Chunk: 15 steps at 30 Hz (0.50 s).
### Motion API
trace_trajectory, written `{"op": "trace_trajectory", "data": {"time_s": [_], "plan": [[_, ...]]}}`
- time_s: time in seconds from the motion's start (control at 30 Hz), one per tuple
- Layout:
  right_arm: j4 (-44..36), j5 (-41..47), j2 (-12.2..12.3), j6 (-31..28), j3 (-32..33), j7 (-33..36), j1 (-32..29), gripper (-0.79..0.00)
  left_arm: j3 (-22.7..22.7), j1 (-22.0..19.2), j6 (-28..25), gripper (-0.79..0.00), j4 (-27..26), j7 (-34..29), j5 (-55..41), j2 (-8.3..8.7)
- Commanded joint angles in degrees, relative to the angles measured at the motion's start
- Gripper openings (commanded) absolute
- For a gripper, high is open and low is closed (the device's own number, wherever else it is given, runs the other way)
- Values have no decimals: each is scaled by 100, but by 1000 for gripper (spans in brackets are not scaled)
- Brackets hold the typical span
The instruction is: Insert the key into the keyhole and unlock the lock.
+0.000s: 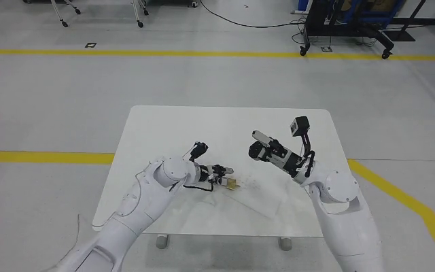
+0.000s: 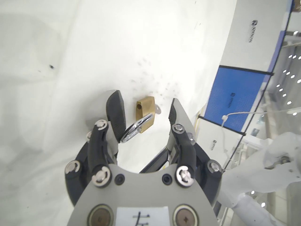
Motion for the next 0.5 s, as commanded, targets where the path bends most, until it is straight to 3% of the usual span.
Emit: {"op": "trace_trajectory", "data": {"time_s": [0.0,0.2,0.47], "plan": [[0,0,0,0,0,0,0,0,-222,-27,-160,0,117,41,-153,45],[0,0,0,0,0,0,0,0,-1221,193,-1299,0,-64,245,-977,234],[12,-140,11,-129,78,-242,52,0,-2519,1105,-2645,0,-1391,922,-1372,499]]}}
